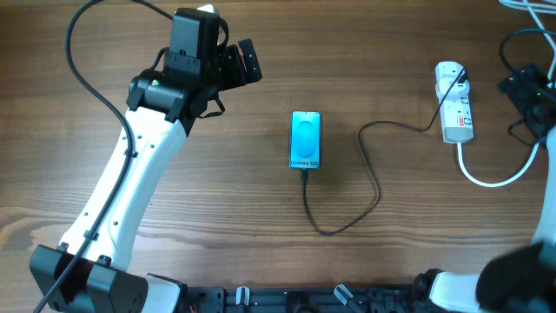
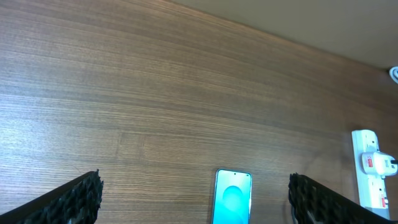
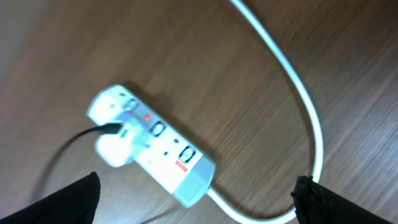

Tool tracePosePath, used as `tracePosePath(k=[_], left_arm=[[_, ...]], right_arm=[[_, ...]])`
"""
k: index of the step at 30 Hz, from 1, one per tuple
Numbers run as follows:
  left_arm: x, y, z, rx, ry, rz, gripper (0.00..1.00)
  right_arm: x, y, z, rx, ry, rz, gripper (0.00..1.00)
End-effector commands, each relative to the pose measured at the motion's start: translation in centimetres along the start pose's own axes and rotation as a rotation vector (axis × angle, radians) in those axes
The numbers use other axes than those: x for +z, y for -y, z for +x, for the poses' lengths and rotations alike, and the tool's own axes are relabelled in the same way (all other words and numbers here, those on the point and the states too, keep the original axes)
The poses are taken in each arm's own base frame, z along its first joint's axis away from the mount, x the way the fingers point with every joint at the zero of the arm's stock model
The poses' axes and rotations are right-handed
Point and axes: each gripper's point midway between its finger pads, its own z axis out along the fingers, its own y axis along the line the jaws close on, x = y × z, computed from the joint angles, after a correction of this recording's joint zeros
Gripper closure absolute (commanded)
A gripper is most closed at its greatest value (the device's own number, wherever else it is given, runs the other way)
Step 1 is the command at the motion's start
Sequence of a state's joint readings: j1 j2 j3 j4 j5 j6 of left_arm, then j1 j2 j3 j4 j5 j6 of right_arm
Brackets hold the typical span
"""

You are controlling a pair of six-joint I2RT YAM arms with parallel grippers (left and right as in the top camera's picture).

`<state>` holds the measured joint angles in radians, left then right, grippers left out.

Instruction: Plug charger to phone and switch on socket

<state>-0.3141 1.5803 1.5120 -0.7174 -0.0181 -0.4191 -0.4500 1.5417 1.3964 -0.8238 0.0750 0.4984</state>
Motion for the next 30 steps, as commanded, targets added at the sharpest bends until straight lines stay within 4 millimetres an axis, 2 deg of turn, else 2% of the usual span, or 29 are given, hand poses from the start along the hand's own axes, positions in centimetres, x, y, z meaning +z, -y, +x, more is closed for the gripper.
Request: tracePosePath(k=[1, 3, 5, 7, 11, 17, 20, 24, 30], left_arm=[[0.3, -0.3, 0.2, 0.022, 0.0, -0.017, 0.0], [0.3, -0.3, 0.2, 0.022, 0.0, -0.017, 0.0], [0.3, -0.3, 0.2, 0.022, 0.0, -0.017, 0.0], [0.3, -0.3, 0.2, 0.022, 0.0, -0.017, 0.0], [0.3, -0.3, 0.2, 0.022, 0.0, -0.017, 0.0], [0.3, -0.3, 0.2, 0.022, 0.0, -0.017, 0.0], [0.3, -0.3, 0.2, 0.022, 0.0, -0.017, 0.0], [0.3, -0.3, 0.2, 0.022, 0.0, -0.017, 0.0], [0.3, -0.3, 0.2, 0.022, 0.0, -0.017, 0.0]], right_arm=[[-5.5, -2.5, 0.7, -0.02, 0.058, -0.112, 0.0], [-7.9, -4.1, 2.2, -0.069, 0.073, -0.168, 0.0], [-9.8, -5.8, 4.7, -0.137, 0.084, -0.23, 0.0], [-10.9, -6.1, 6.6, -0.187, 0.115, -0.241, 0.0], [-14.6, -5.5, 10.9, -0.275, 0.201, -0.342, 0.0], [-19.3, -3.3, 15.3, -0.312, 0.257, -0.578, 0.0], [-19.9, -1.9, 17.8, -0.336, 0.2, -0.64, 0.0], [-18.9, -0.4, 19.5, -0.287, 0.104, -0.594, 0.0], [-18.2, 0.8, 20.6, -0.18, 0.018, -0.544, 0.0]])
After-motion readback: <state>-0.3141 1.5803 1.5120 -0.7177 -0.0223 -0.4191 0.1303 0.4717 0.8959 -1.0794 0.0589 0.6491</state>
